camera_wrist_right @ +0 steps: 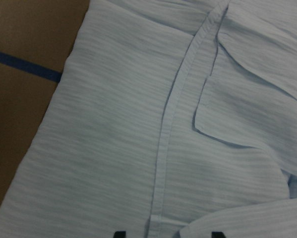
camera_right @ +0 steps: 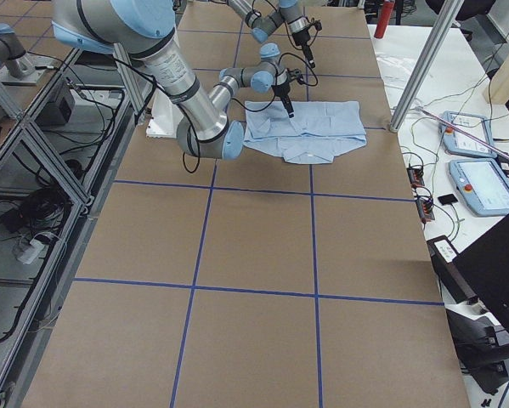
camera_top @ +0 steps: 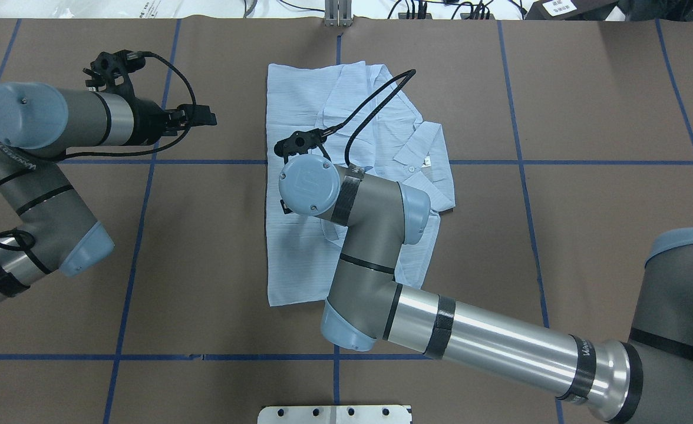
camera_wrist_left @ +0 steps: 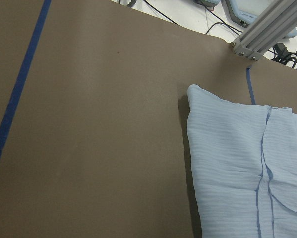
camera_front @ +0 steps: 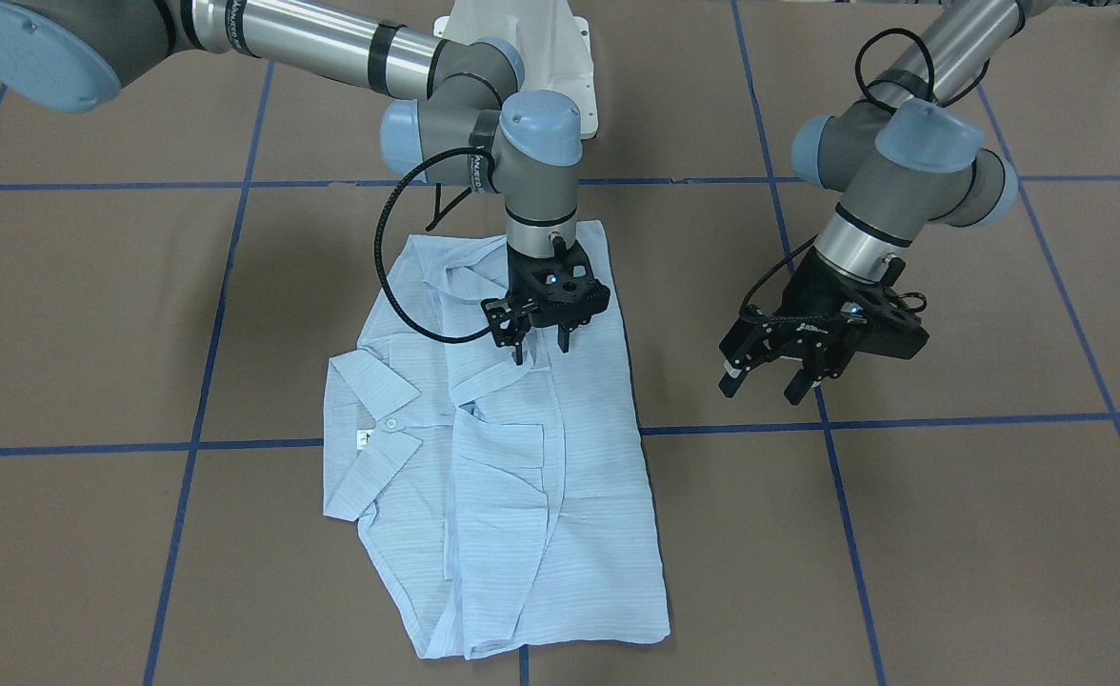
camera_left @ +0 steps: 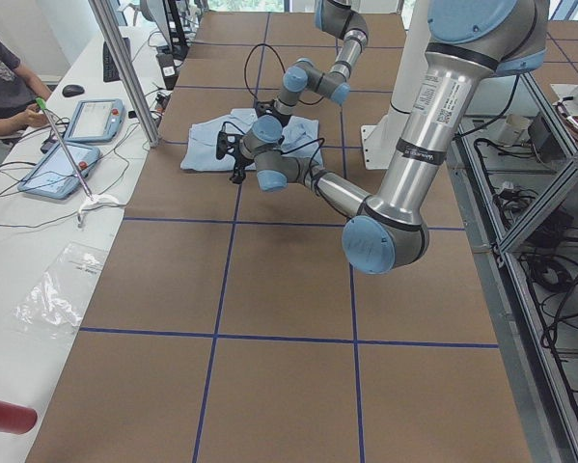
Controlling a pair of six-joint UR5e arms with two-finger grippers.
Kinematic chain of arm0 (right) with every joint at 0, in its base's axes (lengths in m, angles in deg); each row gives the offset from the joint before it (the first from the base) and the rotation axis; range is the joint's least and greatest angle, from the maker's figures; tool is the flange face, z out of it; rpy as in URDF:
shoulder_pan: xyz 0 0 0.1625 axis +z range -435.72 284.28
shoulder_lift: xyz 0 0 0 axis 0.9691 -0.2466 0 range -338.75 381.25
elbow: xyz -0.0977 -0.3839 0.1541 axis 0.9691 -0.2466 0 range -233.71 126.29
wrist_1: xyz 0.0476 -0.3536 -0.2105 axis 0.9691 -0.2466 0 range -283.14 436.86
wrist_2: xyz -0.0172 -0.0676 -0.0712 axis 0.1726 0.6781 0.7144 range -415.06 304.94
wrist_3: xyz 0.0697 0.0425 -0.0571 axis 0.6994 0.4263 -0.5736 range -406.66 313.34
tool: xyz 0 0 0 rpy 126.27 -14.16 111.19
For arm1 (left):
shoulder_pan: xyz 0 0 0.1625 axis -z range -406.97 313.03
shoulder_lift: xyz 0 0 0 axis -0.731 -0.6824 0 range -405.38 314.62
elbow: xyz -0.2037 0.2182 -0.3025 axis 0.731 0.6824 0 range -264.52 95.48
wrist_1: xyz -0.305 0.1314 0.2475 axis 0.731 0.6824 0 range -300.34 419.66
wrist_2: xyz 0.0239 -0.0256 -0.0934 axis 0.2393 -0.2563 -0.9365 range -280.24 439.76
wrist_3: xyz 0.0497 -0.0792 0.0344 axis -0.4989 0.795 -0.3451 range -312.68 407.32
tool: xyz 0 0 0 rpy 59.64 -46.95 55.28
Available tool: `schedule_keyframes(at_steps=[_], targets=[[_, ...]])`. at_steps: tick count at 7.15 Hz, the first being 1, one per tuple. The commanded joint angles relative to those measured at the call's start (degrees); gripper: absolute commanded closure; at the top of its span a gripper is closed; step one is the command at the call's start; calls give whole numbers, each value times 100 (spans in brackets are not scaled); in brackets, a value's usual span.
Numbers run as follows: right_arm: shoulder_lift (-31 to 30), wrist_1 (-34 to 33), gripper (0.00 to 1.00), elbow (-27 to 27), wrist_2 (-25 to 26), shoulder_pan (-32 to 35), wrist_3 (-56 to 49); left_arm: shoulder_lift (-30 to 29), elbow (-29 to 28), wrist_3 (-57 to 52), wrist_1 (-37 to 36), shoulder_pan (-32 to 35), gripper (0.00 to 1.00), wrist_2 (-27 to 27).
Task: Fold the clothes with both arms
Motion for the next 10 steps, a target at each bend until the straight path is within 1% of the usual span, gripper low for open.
schedule_keyframes(at_steps=[1, 3, 4, 6, 7, 8, 9, 10], targets=[[-38, 2, 34, -93, 45, -18, -125, -32, -63, 7, 40, -5, 0, 9], [-29, 2, 34, -129, 71, -44, -125, -50, -159, -2, 57, -5, 0, 9], [-20, 2, 36, -129, 71, -44, -116, -59, -160, 7, 58, -13, 0, 9], [-20, 2, 59, -129, 71, -44, -133, -67, -195, 7, 58, -22, 0, 9], [-20, 10, 69, -129, 71, -44, -142, -67, -195, 7, 58, -22, 0, 9], [-29, 10, 75, -120, 71, -44, -142, -76, -195, 7, 58, -22, 0, 9], [-38, 19, 76, -103, 63, -36, -160, -85, -195, 15, 58, -22, 0, 9], [-46, 19, 82, -76, 71, -36, -177, -85, -195, 7, 58, -22, 0, 9]])
